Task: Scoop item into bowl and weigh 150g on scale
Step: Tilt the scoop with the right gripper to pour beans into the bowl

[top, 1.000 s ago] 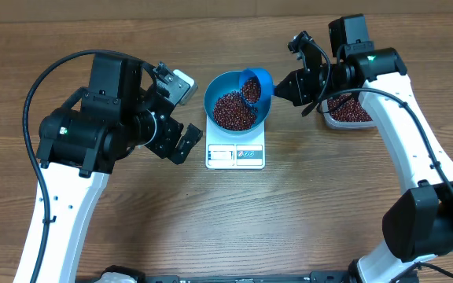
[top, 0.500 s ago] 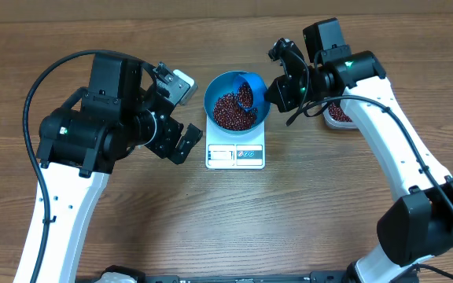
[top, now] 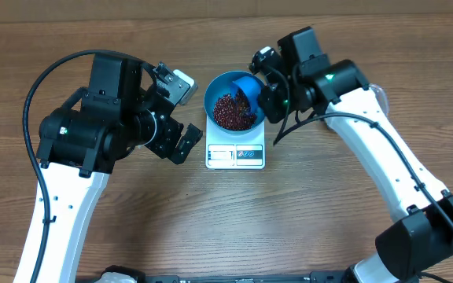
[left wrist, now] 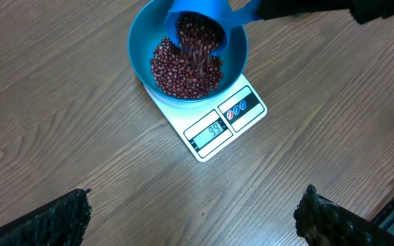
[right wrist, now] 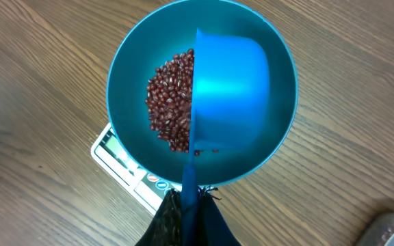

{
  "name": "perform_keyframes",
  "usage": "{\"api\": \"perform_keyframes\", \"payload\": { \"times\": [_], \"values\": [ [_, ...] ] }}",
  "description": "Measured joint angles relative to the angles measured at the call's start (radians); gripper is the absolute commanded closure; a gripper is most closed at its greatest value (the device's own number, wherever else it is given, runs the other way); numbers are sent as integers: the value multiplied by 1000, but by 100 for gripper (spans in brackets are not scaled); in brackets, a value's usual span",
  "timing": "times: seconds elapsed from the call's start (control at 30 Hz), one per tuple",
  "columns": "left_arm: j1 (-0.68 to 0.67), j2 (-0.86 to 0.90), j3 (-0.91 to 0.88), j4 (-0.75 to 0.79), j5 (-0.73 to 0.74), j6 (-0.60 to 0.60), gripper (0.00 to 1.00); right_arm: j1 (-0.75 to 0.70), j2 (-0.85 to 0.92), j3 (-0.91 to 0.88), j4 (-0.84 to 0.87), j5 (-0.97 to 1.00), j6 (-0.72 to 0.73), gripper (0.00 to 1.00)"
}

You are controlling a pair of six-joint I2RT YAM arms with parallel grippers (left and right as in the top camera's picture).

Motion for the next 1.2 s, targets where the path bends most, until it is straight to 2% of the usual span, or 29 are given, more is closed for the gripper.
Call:
{"api": "perform_keyframes", "payload": {
  "times": [0.37, 0.8, 1.2],
  "values": [
    [0, 0, 0, 0, 0, 0, 0, 21, 0, 0, 21, 56, -3, 96],
    [0, 0, 0, 0, 0, 0, 0, 21, -48, 0, 26, 10, -4, 96],
    [0, 0, 0, 0, 0, 0, 0, 21, -67, 0, -36, 31, -88, 97]
  ]
}}
